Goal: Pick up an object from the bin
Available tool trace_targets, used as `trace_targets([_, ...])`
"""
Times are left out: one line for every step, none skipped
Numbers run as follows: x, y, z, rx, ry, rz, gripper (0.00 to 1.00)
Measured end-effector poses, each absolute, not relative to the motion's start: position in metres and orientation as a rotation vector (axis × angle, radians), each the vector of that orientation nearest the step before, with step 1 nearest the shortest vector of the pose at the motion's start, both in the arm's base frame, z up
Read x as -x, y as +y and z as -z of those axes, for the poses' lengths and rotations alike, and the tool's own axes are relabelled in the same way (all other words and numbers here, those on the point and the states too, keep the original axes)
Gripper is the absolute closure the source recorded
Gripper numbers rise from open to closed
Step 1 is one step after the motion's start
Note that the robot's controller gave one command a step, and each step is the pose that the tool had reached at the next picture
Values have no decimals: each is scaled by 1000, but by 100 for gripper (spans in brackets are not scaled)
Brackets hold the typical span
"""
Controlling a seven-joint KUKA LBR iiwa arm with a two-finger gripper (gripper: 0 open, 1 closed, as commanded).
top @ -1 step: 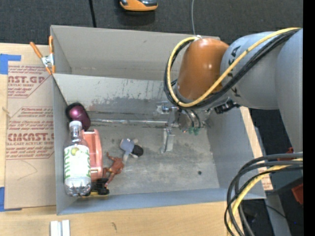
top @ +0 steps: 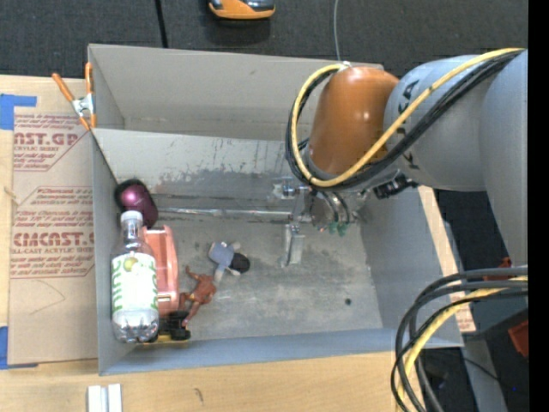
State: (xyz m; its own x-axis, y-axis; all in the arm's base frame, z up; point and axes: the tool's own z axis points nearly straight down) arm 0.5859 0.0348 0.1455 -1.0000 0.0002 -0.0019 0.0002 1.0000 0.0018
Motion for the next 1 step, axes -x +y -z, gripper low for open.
trace_targets([-584,79,-102,97,3134,0,0])
